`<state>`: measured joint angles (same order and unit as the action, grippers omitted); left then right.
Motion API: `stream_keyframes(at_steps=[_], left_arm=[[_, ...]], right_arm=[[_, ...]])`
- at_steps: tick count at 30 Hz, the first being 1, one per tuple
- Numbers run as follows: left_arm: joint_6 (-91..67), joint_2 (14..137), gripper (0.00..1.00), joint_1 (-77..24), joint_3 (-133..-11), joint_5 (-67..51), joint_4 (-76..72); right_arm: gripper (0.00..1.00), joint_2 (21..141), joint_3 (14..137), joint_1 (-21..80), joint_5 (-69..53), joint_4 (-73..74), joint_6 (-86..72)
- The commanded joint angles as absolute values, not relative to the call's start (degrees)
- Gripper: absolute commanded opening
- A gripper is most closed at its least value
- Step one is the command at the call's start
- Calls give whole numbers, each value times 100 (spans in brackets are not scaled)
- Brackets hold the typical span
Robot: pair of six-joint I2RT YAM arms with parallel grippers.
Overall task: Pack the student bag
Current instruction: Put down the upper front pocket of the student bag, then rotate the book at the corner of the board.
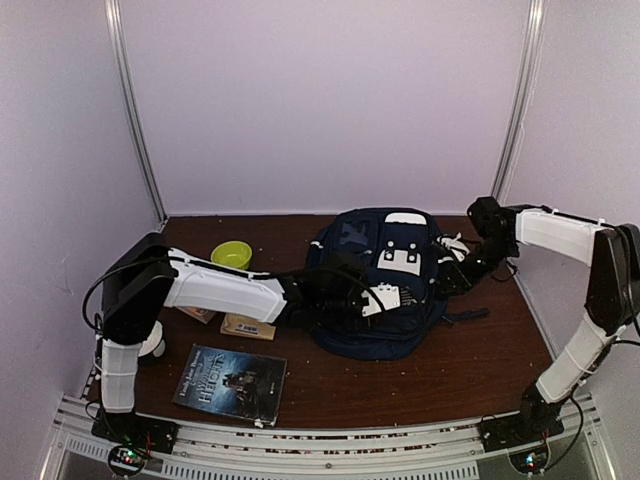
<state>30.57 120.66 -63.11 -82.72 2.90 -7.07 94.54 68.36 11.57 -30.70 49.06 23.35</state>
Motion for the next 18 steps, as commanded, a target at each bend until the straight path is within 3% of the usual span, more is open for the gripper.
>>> stream_keyframes(at_steps=[1, 12, 18], left_arm=[[2615, 11257, 35, -6319, -8054, 815, -688], [707, 9515, 47, -6089, -7103, 2597, 913], [-1101, 8664, 52, -5614, -6742, 2470, 2586]], right_arm=[[38, 8518, 6629, 1099, -3159, 5095, 2597], [42, 8019, 6654, 1405, -3940, 5202, 2997], [43, 8267, 7101, 2334, -3846, 5179, 3048]])
